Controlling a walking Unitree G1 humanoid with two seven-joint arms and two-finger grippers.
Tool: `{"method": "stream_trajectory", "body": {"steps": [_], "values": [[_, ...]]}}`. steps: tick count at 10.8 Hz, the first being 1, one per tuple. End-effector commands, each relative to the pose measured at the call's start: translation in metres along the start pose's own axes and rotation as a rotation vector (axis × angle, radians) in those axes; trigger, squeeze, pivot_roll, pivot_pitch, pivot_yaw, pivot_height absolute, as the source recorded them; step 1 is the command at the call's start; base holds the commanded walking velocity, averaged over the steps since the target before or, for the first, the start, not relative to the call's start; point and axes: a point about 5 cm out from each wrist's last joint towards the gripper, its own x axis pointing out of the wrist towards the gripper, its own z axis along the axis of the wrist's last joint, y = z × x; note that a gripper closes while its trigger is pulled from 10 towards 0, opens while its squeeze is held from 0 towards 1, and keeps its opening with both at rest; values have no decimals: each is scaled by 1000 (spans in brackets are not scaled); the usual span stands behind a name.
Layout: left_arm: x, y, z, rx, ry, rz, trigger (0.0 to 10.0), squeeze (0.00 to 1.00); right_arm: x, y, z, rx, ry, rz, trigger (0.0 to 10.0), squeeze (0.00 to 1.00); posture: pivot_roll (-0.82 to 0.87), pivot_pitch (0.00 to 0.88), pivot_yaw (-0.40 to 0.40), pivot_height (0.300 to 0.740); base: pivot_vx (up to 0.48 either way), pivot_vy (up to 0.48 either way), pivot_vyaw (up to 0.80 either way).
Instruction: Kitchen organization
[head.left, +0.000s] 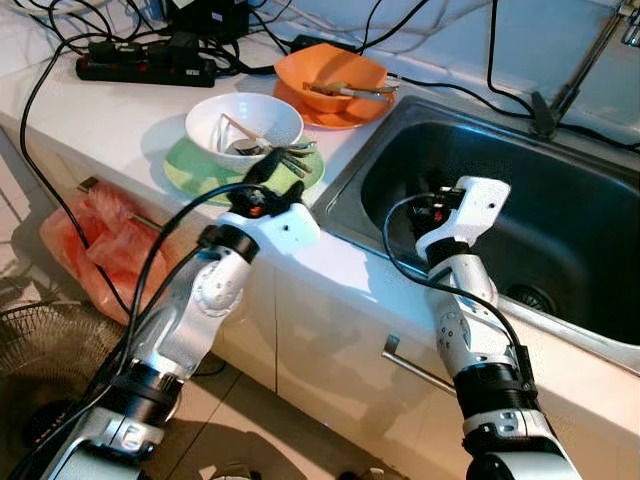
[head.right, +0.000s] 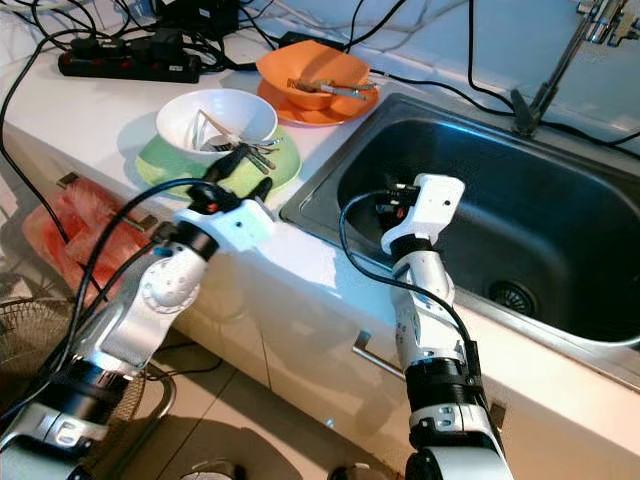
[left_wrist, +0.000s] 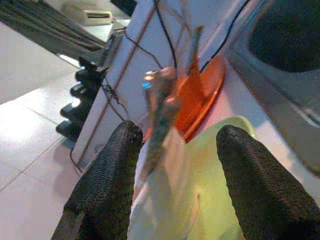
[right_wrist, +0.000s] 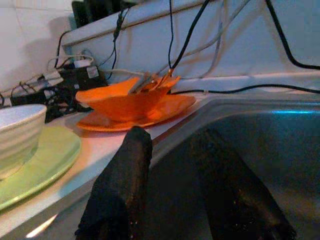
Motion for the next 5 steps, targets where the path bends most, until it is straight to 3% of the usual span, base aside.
{"method": "stream_trajectory", "body": {"steps": [1,5], "values": [[3,0,4,17,-21,-6,10000,0,-2,-3,0,12,3,-18,10000,0,57,78,-33,740,0,0,0],[4,-6,6,8,-30,-17,10000,0,3,-3,15,-9,-27,-7,10000,0,62,85,-39,740,0,0,0]]}}
